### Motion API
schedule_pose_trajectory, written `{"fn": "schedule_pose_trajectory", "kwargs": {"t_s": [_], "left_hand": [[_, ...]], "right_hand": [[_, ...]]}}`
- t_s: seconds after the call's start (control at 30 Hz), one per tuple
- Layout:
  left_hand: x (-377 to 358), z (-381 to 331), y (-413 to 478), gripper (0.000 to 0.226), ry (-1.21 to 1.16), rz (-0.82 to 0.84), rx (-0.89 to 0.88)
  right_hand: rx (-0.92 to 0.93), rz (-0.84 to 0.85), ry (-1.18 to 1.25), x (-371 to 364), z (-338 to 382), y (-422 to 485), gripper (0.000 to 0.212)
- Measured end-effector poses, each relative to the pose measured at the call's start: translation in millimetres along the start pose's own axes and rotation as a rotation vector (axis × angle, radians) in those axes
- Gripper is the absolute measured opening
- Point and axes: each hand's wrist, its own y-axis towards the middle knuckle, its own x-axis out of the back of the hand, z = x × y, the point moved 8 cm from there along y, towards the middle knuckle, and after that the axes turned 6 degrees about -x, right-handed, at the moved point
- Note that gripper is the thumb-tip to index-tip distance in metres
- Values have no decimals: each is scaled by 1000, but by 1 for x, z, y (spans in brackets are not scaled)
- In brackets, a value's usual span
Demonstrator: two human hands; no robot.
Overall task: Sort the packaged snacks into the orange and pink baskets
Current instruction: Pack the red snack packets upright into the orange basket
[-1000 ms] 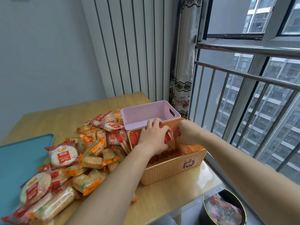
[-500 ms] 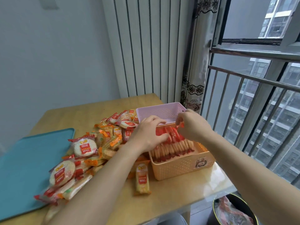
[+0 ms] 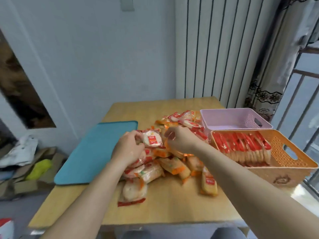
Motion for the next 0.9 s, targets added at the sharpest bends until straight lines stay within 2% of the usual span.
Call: {"fn": "schedule_pose_trajectory", "kwargs": {"t_s": [0.1,0.23,0.3,0.37,0.43,0.5,0.57,0.63,0.7,0.8,0.9], "left_hand": [[-15,18,14,27,57,72,94],[-38,26,41,38,120,179,151],[-46,31,51,36,63,225,159],[-46,38,57,30,-52,212,144],[-31,44,54,34,-170,136,129],[-13,53,43,29,-257,85,106],[-6,63,26,36,-298,171,88],[-10,71,5,58,-268,340,68],[-16,75,-6,69,-232,419,25],[-10,72,-3,63,-213,314,-21],[9,69,7,63,-220,79,-26]], "right_hand": [[-69,33,-115,-28,7,23,45],[-133,-26,-319,-43,14,48,29],[-162,-42,-331,-47,16,59,30],[-205,-48,-306,-50,16,70,42],[-242,-60,-231,-51,13,76,50],[-250,-69,-106,-48,13,78,47],[-230,-65,-11,-43,15,76,32],[-185,-88,26,-35,20,69,17],[-138,-170,63,-21,27,58,16],[-70,-286,342,-5,34,44,21],[-70,-169,619,-11,39,38,21]]}}
